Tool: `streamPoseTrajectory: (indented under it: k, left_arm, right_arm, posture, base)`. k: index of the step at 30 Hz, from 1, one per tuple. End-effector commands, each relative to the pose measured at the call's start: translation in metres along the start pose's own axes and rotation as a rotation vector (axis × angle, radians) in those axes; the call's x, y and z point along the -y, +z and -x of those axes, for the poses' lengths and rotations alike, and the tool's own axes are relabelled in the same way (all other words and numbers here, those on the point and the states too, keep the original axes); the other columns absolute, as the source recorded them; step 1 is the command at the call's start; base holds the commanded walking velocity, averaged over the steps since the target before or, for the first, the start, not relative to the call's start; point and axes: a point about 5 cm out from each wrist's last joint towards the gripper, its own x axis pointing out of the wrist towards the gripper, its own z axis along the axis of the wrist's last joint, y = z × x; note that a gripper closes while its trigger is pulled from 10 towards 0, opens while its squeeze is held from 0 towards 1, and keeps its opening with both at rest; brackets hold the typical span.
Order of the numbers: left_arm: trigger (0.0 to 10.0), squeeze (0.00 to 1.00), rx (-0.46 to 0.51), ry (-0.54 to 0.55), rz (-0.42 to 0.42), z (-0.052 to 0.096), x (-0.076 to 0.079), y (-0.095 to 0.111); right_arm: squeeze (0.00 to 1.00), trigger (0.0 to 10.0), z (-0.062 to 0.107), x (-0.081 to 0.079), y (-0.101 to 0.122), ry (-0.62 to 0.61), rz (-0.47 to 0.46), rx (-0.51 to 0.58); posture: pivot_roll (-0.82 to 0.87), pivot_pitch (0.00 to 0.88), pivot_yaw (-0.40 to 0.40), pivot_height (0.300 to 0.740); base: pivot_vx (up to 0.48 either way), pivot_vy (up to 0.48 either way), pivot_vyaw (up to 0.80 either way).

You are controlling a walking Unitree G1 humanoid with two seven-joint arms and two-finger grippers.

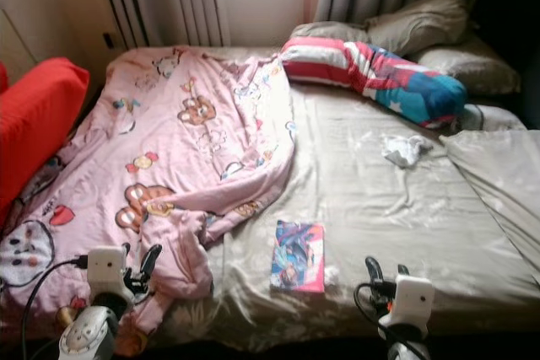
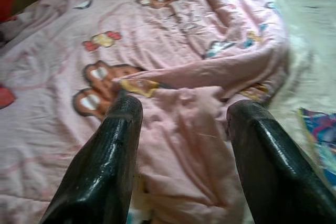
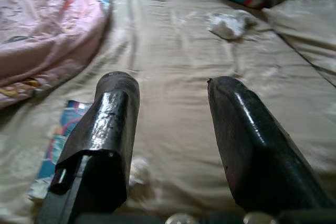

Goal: Clean up the room

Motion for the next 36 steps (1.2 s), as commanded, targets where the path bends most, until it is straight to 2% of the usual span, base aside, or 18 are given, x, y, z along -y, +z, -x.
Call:
streamPoseTrajectory:
  k: [1,7,12,18,36]
  left_arm:
    - [10.0,0.0,0.003,-0.004,0.006,-0.0002,0.0015,0.0023]
    - [10.0,0.0,0.004,-0.008,0.007,-0.0003,0.0029,0.0027]
    - [10.0,0.0,0.013,-0.005,0.009,-0.0017,0.0033,0.0055]
    - [10.0,0.0,0.013,-0.002,0.01,-0.0018,0.0031,0.0061]
    - [10.0,0.0,0.007,-0.018,0.018,-0.0016,0.0048,0.0067]
  right_arm:
    - [0.0,10.0,-0.0001,0.0014,0.0018,0.002,0.006,0.0]
    - [0.0,10.0,-0.0003,0.002,0.0018,0.0,0.005,-0.001]
    - [0.0,10.0,-0.0002,0.0017,0.0003,-0.004,-0.006,-0.02]
    - [0.0,10.0,-0.0003,0.0009,0.0002,-0.001,-0.007,-0.022]
    - [0.0,10.0,0.0012,-0.0035,0.0004,0.018,-0.001,-0.019]
  posture:
    - [-0.09,0.051,0.009,0.74]
    - [-0.09,0.054,0.009,0.74]
    - [-0.09,0.055,0.009,0.74]
    - [-0.09,0.058,0.009,0.74]
    - [-0.09,0.062,0.016,0.74]
  base:
    - [0.341,0.0,0.0]
    - [0.34,0.0,0.0]
    - [0.0,0.0,-0.09]
    - [0.0,0.0,-0.78]
    - [0.0,0.0,0.0]
